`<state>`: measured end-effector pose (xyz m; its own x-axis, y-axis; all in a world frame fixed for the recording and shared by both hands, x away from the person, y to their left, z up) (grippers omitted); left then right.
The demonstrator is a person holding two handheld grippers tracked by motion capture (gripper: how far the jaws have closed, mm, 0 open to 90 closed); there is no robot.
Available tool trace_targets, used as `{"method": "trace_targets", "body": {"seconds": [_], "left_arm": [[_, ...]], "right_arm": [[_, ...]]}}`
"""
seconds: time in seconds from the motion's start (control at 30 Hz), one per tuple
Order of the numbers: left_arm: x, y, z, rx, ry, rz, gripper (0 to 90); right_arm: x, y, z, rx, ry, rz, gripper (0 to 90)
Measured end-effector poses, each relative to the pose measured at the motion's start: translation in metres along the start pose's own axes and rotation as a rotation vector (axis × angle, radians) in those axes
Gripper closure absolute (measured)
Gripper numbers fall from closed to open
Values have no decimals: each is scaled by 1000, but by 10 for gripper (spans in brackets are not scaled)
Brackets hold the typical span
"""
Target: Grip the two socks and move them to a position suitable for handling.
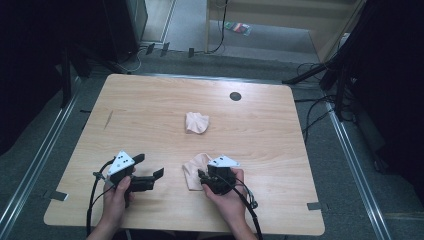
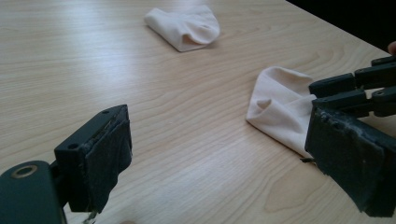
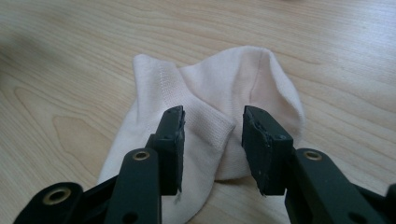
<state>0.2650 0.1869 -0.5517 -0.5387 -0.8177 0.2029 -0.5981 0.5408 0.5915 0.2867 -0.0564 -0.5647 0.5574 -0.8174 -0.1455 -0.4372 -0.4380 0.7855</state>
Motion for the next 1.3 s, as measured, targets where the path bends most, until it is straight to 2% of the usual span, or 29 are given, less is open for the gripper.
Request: {"method": "trace_targets", "body": {"seconds": [0.23, 0.5, 0.53, 0.67, 0.8, 0.97, 1.13, 1.2, 1.3], "left_arm": [[8, -6, 1, -15, -19, 14, 77], [9, -9, 3, -28, -22, 18, 77], [10, -9, 3, -30, -20, 18, 77], [11, -11, 4, -39, -23, 22, 77], [14, -13, 4, -47, -26, 28, 77], [21, -16, 5, -50, -32, 46, 77], [36, -22, 6, -65, -26, 82, 77], [44, -25, 7, -80, -35, 94, 77], [53, -30, 6, -89, -37, 72, 77]], "right_arm": [[-6, -1, 1, 5, 37, 18, 631], [-10, -3, 3, 0, 76, 38, 778], [-13, -3, 3, -6, 90, 36, 832], [-16, -3, 4, -4, 108, 25, 876], [-19, 3, 0, 27, 111, 6, 883], [-27, 18, -14, 70, 113, -34, 884], [-36, 33, -30, 100, 119, -60, 885], [-37, 36, -32, 103, 118, -64, 885], [-40, 43, -39, 120, 124, -69, 885]]}}
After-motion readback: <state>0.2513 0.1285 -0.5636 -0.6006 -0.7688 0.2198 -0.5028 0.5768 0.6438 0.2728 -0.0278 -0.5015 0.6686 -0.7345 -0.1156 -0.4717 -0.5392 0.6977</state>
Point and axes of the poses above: each handheld gripper's, and its own axes: y roughly backward along the jaws, z roughly out of its underside, x roughly to its right, the point moved 4 cm from there along -y, roughly forward along the jaws, and after that the axes turned 11 degrees about -x, right-handed, at the moved point
